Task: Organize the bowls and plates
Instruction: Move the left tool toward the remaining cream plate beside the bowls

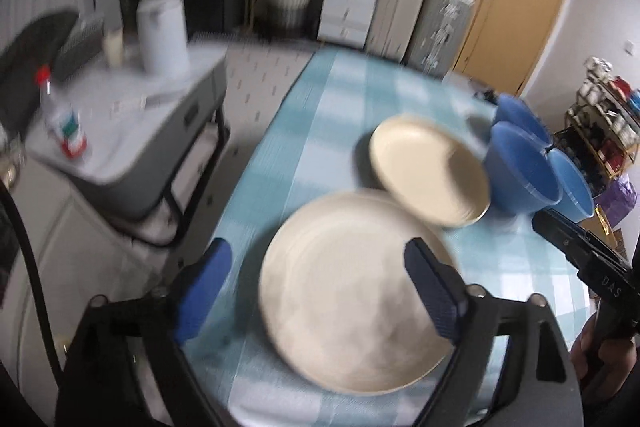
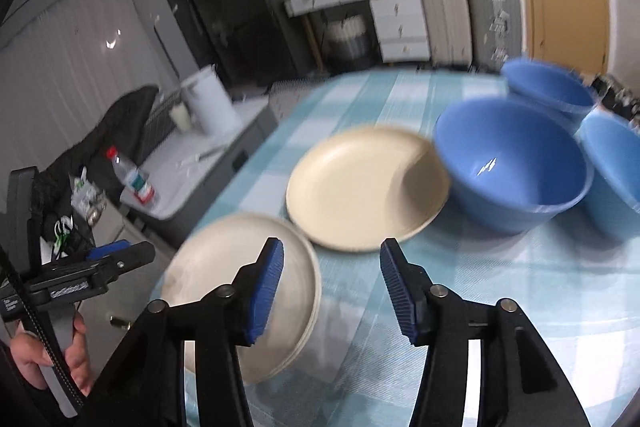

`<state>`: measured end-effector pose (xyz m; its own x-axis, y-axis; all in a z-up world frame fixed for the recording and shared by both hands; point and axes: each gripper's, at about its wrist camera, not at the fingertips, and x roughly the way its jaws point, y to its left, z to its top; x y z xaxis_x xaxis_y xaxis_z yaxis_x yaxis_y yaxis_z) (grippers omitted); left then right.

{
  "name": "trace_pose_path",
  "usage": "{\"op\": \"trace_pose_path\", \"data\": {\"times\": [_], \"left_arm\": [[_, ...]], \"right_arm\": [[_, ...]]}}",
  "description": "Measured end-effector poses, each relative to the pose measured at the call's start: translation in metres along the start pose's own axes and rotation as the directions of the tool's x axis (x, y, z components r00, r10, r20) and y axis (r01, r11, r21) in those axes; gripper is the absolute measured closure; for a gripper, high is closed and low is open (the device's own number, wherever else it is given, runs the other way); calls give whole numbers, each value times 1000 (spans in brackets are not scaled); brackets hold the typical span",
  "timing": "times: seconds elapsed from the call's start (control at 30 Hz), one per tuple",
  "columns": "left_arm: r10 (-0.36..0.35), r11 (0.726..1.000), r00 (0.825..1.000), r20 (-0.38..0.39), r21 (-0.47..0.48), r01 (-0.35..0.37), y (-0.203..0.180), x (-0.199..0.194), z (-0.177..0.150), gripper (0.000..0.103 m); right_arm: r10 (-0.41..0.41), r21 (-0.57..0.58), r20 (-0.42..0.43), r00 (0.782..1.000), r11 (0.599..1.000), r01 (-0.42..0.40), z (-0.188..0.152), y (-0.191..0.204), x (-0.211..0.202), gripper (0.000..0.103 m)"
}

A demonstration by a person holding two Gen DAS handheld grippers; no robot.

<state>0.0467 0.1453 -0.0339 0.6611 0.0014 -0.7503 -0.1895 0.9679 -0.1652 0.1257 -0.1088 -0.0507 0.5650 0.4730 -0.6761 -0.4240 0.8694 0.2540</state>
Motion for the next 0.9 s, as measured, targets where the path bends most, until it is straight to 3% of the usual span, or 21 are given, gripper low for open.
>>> {"op": "trace_pose_path", "data": {"times": [0.2,0.27,0.47,0.9], "left_arm": [[-21,999,997,79,48,17,-30,-8,17,6],[-22,999,995,102,43,18,-37,-7,20,4],[-14,997,992,127,74,5,-54,-4,23,3],[-2,988,993,120,153,-17,-76,9,30,3]], "right_arm": [[-23,32,133,991,999,19,10,-4,-43,24],[-41,50,152,988,998,34,12,-7,-50,9],[-112,117,208,972,989,89,8,-21,-64,3],[-137,198,209,968,976,95,6,-44,-57,3]]}}
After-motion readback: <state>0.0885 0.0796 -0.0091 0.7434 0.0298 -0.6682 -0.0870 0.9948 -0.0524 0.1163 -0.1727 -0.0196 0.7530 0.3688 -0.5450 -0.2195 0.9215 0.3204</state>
